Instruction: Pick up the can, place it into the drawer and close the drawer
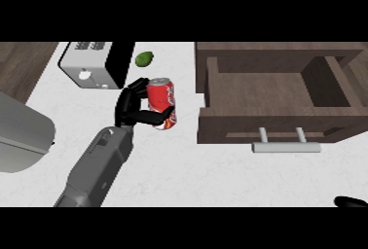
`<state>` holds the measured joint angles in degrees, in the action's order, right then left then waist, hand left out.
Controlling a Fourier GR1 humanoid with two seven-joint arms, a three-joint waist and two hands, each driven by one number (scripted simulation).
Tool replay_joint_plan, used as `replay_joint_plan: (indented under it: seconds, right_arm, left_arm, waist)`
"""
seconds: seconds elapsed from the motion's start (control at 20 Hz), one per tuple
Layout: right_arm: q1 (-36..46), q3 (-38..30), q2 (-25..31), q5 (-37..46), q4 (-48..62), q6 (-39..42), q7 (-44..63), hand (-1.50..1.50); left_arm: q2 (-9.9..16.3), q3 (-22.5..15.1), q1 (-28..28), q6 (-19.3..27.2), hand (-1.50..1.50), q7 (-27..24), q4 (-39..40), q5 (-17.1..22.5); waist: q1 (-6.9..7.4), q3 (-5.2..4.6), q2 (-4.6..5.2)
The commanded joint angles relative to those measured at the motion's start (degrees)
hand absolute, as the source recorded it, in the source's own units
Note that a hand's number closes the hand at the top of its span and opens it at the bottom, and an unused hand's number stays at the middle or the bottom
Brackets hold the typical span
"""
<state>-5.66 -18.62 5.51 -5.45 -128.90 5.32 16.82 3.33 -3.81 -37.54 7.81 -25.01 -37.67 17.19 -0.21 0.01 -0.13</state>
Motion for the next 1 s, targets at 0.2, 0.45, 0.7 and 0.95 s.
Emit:
replay_joint_plan:
  seconds: [0.2, 0.45, 0.7, 0.95]
  right_arm:
    - [-1.77, 1.36, -0.90, 0.73, -3.84, 0.04, 1.97, -1.50]
    - [-0.30, 1.16, -1.01, 1.51, -0.63, -0.23, -0.20, -1.50]
    - [-0.07, 0.12, -0.47, 0.85, -0.65, 0.07, -0.62, -1.50]
    - [2.94, -1.74, 1.71, -1.70, -2.35, -1.00, 4.91, -1.50]
  left_arm:
    - [0.06, -1.84, -7.23, 3.02, 1.50, 15.44, -12.51, -1.09]
    - [-1.69, -2.41, -13.73, 7.76, 1.50, 23.90, -15.46, -3.09]
    - [-2.97, -2.51, -20.21, 10.58, 1.50, 30.32, -17.35, -4.78]
    - [-3.29, -3.11, -31.99, 15.67, 1.50, 37.51, -12.96, -4.87]
  waist:
    - [0.01, -0.01, -0.08]
    - [-0.21, 0.01, 0.07]
    - [-0.39, 0.02, 0.08]
    - [-1.22, 0.01, 0.17]
